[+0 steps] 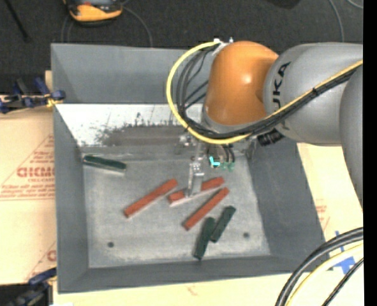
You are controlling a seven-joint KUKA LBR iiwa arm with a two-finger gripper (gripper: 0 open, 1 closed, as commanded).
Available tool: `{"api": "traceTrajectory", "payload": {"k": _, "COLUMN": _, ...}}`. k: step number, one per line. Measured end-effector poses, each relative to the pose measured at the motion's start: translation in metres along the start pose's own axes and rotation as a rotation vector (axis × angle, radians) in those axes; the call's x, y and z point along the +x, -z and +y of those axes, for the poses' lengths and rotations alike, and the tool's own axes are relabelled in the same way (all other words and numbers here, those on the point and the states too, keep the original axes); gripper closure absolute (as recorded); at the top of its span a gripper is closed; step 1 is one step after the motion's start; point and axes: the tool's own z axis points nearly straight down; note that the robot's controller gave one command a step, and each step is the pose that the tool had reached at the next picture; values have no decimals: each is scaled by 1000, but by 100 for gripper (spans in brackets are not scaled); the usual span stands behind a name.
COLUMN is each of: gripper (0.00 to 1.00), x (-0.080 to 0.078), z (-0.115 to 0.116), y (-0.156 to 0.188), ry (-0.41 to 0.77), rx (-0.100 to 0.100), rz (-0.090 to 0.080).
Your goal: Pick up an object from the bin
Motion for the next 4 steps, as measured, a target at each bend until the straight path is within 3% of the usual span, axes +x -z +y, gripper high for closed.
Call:
{"api": "traceTrajectory", "payload": {"k": 1, "gripper": 0, "x": -2, "z": 0, "y": 5, "ry": -1, "rx": 0, "rz": -8}}
{"api": "traceTrajectory", "payload": {"k": 2, "gripper": 0, "x": -5, "z": -43, "y": -65, "ry": 75, "rx": 2, "rz": -13}}
{"api": "traceTrajectory", "payload": {"k": 3, "gripper": 0, "x": -4, "z": -59, "y": -84, "ry": 102, "rx": 2, "rz": -2}}
{"api": "traceTrajectory", "payload": {"k": 4, "gripper": 0, "x": -5, "z": 3, "y": -73, "ry": 295, "rx": 3, "rz": -10}}
